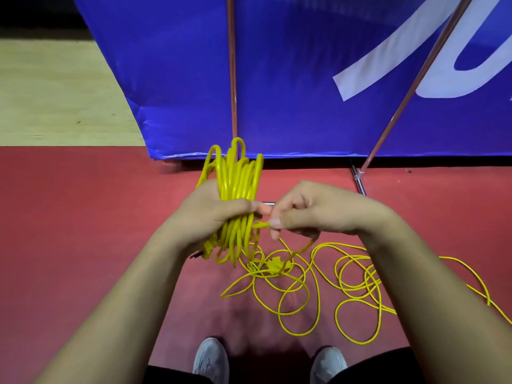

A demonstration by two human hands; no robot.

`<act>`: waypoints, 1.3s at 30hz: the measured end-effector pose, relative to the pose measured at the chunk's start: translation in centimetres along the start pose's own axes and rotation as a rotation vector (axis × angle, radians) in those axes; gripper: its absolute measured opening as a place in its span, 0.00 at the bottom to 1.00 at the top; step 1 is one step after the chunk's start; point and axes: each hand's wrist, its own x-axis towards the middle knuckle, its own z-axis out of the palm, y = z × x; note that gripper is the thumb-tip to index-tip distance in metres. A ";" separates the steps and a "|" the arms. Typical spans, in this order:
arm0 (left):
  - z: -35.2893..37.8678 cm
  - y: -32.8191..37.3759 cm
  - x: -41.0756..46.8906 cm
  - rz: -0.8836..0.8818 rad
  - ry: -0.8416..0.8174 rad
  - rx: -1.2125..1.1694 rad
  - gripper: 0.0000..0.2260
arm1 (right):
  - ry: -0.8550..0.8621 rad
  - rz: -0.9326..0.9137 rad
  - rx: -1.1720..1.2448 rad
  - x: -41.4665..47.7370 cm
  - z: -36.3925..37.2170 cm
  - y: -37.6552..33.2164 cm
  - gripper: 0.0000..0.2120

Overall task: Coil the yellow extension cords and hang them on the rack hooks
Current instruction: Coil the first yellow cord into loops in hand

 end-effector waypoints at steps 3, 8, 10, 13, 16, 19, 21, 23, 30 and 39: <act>0.0 -0.1 0.0 -0.052 -0.075 0.045 0.12 | 0.081 -0.081 0.053 -0.5 -1.0 1.0 0.05; -0.5 0.2 0.1 -0.125 -0.051 -0.387 0.04 | 0.229 0.051 -0.004 -0.1 -2.4 7.4 0.06; -1.0 0.5 0.2 -0.109 -0.013 -0.476 0.04 | 0.234 0.111 0.014 -0.2 -1.9 9.6 0.03; -1.3 0.4 0.4 -0.132 -0.017 -0.381 0.06 | 0.431 0.051 0.271 0.0 -2.0 9.5 0.03; -1.5 -0.2 0.6 -0.213 0.007 -0.233 0.05 | 0.572 -0.215 0.656 -0.4 -3.2 5.8 0.08; -1.8 -0.5 0.5 -0.239 0.017 -0.252 0.04 | 0.592 -0.288 0.612 -1.0 -3.6 3.3 0.09; -1.9 -0.5 0.3 -0.237 0.019 -0.333 0.06 | 0.589 -0.189 0.463 -0.8 -3.0 3.3 0.09; -1.8 -0.3 0.1 -0.239 0.020 -0.380 0.09 | 0.520 -0.119 0.434 -0.7 -2.5 3.6 0.09; -2.0 -0.7 0.4 -0.218 -0.083 -0.178 0.08 | 0.278 -0.128 0.484 -1.2 -2.3 1.9 0.11; -3.3 -0.9 0.8 -0.118 -0.149 -0.423 0.15 | 0.273 0.037 0.241 -0.6 -1.7 2.6 0.14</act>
